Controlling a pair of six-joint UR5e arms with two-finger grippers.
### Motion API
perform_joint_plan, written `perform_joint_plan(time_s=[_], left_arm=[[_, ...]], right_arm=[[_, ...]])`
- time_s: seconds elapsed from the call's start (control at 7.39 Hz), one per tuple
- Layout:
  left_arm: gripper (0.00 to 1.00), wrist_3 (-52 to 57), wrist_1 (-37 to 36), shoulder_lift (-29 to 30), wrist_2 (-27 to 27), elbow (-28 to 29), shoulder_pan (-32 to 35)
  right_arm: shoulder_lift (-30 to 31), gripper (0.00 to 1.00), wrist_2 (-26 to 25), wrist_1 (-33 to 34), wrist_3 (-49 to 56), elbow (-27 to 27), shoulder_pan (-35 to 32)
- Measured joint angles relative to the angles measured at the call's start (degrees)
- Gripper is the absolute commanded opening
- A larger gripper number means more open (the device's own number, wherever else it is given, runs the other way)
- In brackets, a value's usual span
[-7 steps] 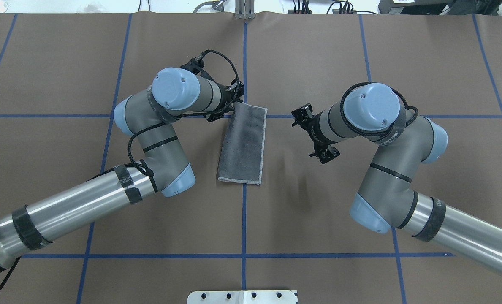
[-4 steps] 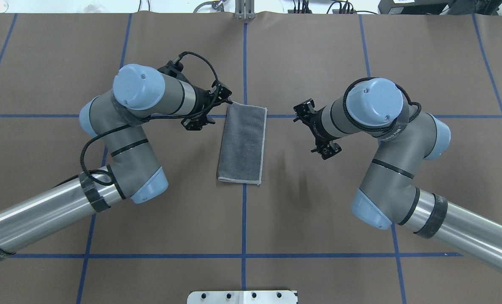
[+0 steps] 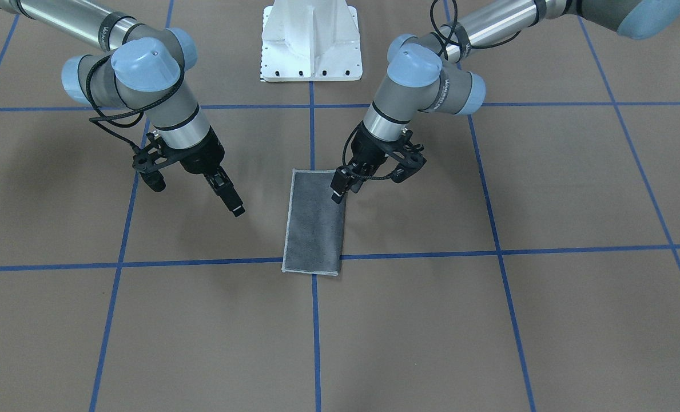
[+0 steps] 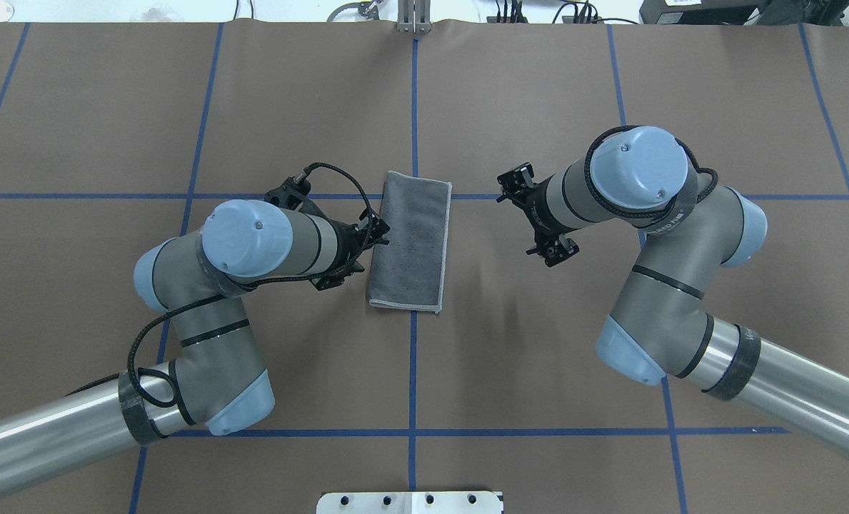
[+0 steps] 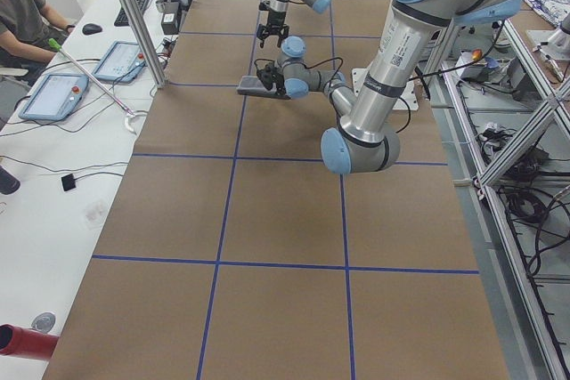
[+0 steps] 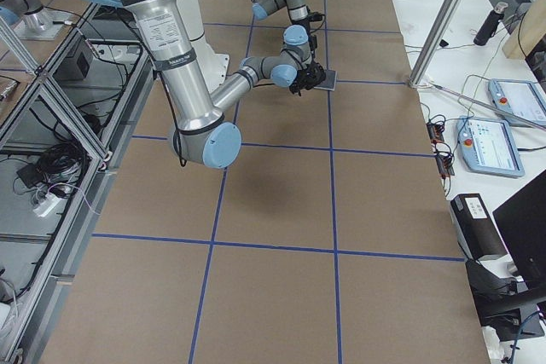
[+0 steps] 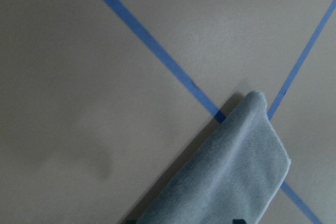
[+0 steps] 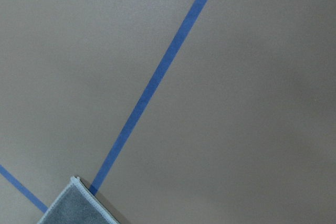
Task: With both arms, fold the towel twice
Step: 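Grasp the towel's near end with the left gripper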
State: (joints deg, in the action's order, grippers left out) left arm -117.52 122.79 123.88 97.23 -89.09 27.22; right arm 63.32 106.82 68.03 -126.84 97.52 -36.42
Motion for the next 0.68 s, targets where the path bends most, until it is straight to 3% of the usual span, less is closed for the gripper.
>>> perform_joint_plan(time_s=[0.41, 0.54, 0.68], left_arm=[[0.58, 0.14, -2.78, -0.27, -0.86, -0.55, -3.56], [0.4, 0.22, -2.86, -0.21, -0.89, -0.45, -3.89], [0.1, 0.27, -2.89, -0.11, -0.9, -0.43, -4.1]], right_arm=[[-0.04, 1.0, 1.01, -0.01, -0.07, 0.58, -0.04], [-0.04, 1.0, 1.13, -0.01, -0.07, 0.64, -0.05], [-0.06, 1.0, 1.29, -0.01, -0.07, 0.69, -0.05]])
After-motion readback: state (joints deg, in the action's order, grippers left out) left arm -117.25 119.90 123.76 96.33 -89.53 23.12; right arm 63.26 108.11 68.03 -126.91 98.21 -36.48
